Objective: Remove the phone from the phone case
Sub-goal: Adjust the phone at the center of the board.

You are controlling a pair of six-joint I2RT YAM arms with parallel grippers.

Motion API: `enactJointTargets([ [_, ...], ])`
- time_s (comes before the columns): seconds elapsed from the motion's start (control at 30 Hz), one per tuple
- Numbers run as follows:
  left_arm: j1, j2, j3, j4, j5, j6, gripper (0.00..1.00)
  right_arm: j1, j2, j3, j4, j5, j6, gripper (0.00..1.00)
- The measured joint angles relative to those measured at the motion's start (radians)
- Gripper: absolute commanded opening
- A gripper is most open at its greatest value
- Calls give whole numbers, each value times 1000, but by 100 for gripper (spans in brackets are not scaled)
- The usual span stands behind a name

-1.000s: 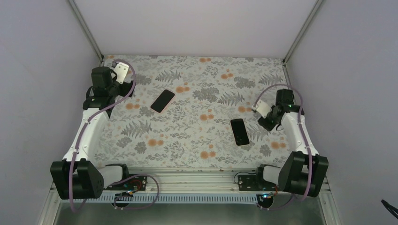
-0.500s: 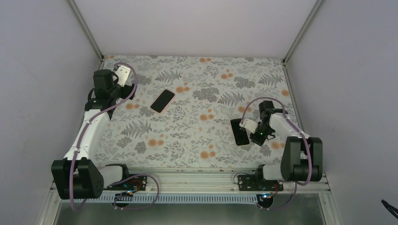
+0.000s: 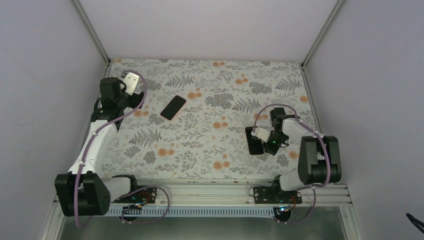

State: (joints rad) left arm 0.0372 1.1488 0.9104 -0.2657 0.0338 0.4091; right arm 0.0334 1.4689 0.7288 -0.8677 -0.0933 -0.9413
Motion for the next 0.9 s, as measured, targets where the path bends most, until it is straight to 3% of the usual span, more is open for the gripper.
enactJointTargets([
  [0.37, 0, 4, 3, -6, -5, -6, 100, 166, 90, 72, -26, -98, 42, 4],
  [0.9, 0, -24, 27, -21, -6, 10, 100, 389, 462, 481, -80, -318, 90, 4],
])
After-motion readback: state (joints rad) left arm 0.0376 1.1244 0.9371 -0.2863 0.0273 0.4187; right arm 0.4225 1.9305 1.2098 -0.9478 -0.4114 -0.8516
